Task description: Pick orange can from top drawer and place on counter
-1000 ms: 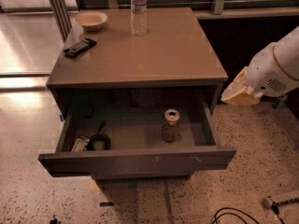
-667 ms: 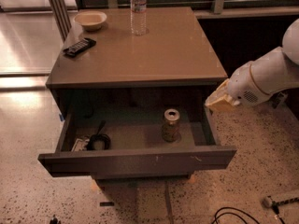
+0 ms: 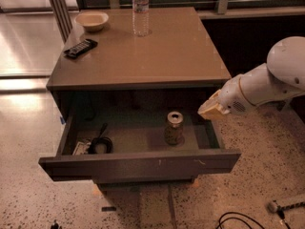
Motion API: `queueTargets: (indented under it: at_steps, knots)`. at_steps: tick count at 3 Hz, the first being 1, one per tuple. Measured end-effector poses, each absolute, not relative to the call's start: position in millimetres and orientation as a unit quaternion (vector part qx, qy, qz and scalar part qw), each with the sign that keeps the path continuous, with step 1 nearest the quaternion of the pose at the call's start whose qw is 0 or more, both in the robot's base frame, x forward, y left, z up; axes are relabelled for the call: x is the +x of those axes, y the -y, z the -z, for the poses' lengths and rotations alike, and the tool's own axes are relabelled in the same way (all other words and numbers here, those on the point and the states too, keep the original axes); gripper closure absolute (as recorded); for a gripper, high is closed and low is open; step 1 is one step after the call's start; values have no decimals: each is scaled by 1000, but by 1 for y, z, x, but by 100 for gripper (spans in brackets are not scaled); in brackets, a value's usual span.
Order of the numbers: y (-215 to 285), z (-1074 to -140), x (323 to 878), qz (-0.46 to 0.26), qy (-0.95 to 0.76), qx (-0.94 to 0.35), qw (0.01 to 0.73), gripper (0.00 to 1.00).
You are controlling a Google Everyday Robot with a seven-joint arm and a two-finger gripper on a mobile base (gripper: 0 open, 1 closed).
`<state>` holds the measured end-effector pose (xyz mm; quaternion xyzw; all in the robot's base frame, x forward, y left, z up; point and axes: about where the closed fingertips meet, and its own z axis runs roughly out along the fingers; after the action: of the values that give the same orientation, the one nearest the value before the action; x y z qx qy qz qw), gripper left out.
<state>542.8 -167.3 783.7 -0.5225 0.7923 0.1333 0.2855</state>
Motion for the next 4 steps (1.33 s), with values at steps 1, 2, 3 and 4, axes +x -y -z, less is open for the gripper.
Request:
queueTargets:
  at_steps: [1,2,3,4]
  knots:
    - [162,-774,541,-136,-787,-531,281,83]
    - [152,-759,543,-150,-782,-534,282,59]
    - [144,-744,546,-165,-779,-534,284,36]
    - [136,-731,549,-178,-775,-533,288,13]
